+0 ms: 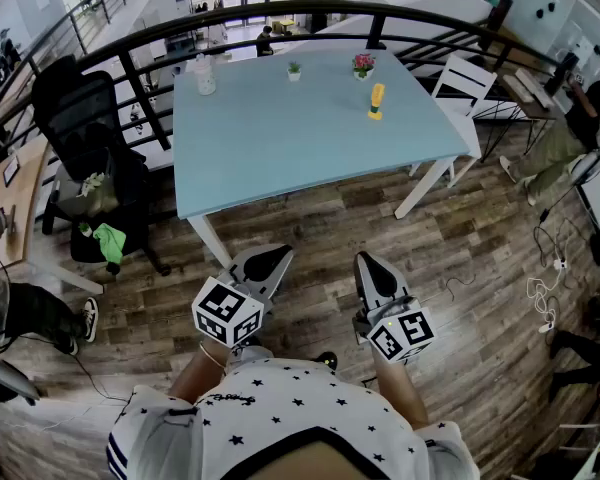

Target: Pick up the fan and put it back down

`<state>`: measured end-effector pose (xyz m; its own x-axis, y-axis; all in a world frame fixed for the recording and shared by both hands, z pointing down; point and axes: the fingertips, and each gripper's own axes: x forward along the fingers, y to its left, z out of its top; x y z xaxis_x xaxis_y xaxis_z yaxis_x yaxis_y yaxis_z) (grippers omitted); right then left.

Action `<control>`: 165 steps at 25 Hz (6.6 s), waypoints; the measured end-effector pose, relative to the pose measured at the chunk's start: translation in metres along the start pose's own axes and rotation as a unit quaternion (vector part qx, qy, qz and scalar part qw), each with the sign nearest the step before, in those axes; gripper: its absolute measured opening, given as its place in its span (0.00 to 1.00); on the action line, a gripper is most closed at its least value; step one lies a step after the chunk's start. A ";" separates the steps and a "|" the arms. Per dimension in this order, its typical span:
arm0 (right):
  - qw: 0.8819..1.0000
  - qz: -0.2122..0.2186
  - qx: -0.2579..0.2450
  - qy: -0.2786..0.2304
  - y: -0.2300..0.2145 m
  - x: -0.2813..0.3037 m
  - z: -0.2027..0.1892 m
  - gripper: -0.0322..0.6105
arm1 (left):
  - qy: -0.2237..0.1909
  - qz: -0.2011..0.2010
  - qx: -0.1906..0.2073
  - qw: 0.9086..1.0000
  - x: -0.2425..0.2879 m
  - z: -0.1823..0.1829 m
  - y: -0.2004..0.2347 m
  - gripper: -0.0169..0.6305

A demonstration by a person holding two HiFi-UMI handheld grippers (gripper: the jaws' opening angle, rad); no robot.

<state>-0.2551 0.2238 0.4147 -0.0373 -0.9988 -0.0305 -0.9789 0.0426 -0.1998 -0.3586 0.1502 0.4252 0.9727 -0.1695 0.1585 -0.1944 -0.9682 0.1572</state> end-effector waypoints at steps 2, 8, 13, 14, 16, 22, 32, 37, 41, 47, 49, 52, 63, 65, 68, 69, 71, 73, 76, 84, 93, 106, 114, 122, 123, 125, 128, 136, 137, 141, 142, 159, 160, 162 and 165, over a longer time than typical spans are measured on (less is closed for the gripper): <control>1.000 0.001 -0.001 -0.002 -0.001 0.000 0.002 0.05 | 0.000 0.001 0.004 1.000 0.001 0.002 -0.001 0.07; 1.000 0.007 0.001 -0.006 -0.005 -0.007 0.006 0.05 | 0.002 0.005 0.010 1.000 0.005 0.004 -0.010 0.07; 1.000 0.008 0.019 -0.022 -0.019 -0.020 0.010 0.05 | 0.004 0.014 0.008 1.000 0.014 0.005 -0.022 0.07; 0.999 0.007 0.026 -0.025 -0.022 -0.024 0.011 0.05 | 0.004 0.016 0.005 1.000 0.016 0.004 -0.024 0.07; 0.999 0.006 0.032 -0.027 -0.029 -0.032 0.011 0.05 | 0.006 0.019 -0.003 1.000 0.023 0.002 -0.030 0.07; 0.999 0.003 0.034 -0.024 -0.053 -0.061 0.015 0.05 | 0.010 0.008 -0.006 1.000 0.049 -0.003 -0.065 0.07; 0.999 0.007 0.028 -0.024 -0.081 -0.102 0.018 0.07 | 0.014 -0.004 -0.004 1.000 0.078 -0.010 -0.119 0.07; 0.999 -0.006 0.032 -0.033 -0.092 -0.113 0.021 0.08 | 0.030 -0.014 0.003 0.999 0.091 -0.014 -0.128 0.07; 0.998 -0.027 0.039 -0.028 -0.102 -0.124 0.018 0.09 | 0.034 -0.038 0.005 0.999 0.108 -0.012 -0.139 0.07; 0.998 -0.058 0.032 -0.022 -0.130 -0.127 0.018 0.10 | 0.030 -0.076 0.011 0.997 0.146 -0.007 -0.144 0.07; 0.997 -0.064 0.030 -0.020 -0.140 -0.124 0.019 0.10 | 0.027 -0.083 0.011 0.996 0.159 -0.004 -0.140 0.07; 0.997 -0.067 0.029 -0.014 -0.154 -0.111 0.017 0.11 | 0.026 -0.086 0.009 0.996 0.175 -0.003 -0.129 0.07; 0.997 -0.069 0.026 0.002 -0.209 -0.046 0.024 0.12 | 0.026 -0.083 0.009 0.996 0.240 0.012 -0.071 0.07; 0.997 -0.071 0.030 0.007 -0.216 -0.034 0.022 0.13 | 0.027 -0.085 0.008 0.996 0.248 0.015 -0.061 0.07; 0.997 -0.071 0.033 0.013 -0.224 -0.017 0.021 0.14 | 0.028 -0.089 0.005 0.996 0.259 0.017 -0.047 0.07; 0.997 -0.071 0.034 0.015 -0.227 -0.012 0.021 0.14 | 0.028 -0.091 0.005 0.995 0.263 0.018 -0.044 0.07; 0.996 -0.075 0.037 0.019 -0.234 -0.003 0.021 0.14 | 0.027 -0.097 0.004 0.995 0.272 0.021 -0.037 0.07; 0.996 -0.080 0.036 0.023 -0.241 0.007 0.022 0.15 | 0.026 -0.104 0.003 0.994 0.281 0.026 -0.029 0.07; 0.995 -0.088 0.034 0.027 -0.251 0.026 0.028 0.15 | 0.028 -0.114 -0.001 0.993 0.294 0.033 -0.014 0.07; 0.993 -0.107 0.024 0.041 -0.273 0.064 0.032 0.16 | 0.030 -0.132 -0.010 0.991 0.321 0.039 0.023 0.07; 0.993 -0.100 0.023 0.051 -0.289 0.120 0.028 0.19 | 0.032 -0.130 -0.017 0.991 0.344 0.040 0.076 0.07; 0.995 -0.079 0.024 0.063 -0.306 0.165 0.019 0.20 | 0.024 -0.100 -0.021 0.994 0.354 0.041 0.123 0.07; 0.997 -0.019 0.022 0.071 -0.332 0.210 0.020 0.21 | 0.017 -0.019 -0.031 0.999 0.356 0.043 0.162 0.07; 0.996 0.032 0.025 0.079 -0.359 0.251 0.020 0.22 | 0.014 0.033 -0.029 0.999 0.381 0.056 0.189 0.07; 0.996 0.036 0.023 0.079 -0.363 0.255 0.020 0.22 | 0.015 0.036 -0.028 0.999 0.385 0.057 0.191 0.07; 0.996 0.040 0.020 0.081 -0.374 0.260 0.021 0.22 | 0.018 0.040 -0.027 0.999 0.395 0.058 0.194 0.07; 0.995 0.041 0.023 0.088 -0.393 0.267 0.020 0.23 | 0.022 0.048 -0.025 0.998 0.408 0.061 0.196 0.07; 0.992 0.066 0.018 0.109 -0.434 0.287 0.015 0.23 | 0.033 0.094 -0.025 0.995 0.432 0.067 0.209 0.07; 0.991 0.068 0.017 0.110 -0.438 0.290 0.014 0.24 | 0.035 0.099 -0.025 0.994 0.435 0.067 0.211 0.07; 0.989 0.084 0.015 0.120 -0.455 0.300 0.011 0.25 | 0.033 0.121 -0.027 0.992 0.448 0.071 0.214 0.07; 0.988 0.088 0.014 0.123 -0.460 0.303 0.009 0.25 | 0.033 0.126 -0.028 0.991 0.451 0.072 0.215 0.07; 0.975 0.136 -0.014 0.173 -0.520 0.344 -0.022 0.30 | 0.031 0.218 -0.045 0.974 0.487 0.081 0.226 0.07; 0.974 0.138 -0.017 0.177 -0.523 0.347 -0.024 0.30 | 0.029 0.223 -0.046 0.973 0.490 0.082 0.225 0.07; 0.972 0.145 -0.022 0.183 -0.529 0.351 -0.029 0.31 | 0.026 0.232 -0.046 0.971 0.495 0.083 0.224 0.07; 0.969 0.156 -0.035 0.190 -0.535 0.360 -0.038 0.32 | 0.023 0.243 -0.046 0.969 0.500 0.084 0.223 0.07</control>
<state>0.2479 -0.1597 0.5476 -0.3913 -0.8744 0.2870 -0.9190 0.3552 -0.1711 0.0954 -0.1655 0.4579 0.7578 -0.5901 0.2784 -0.6398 -0.7556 0.1401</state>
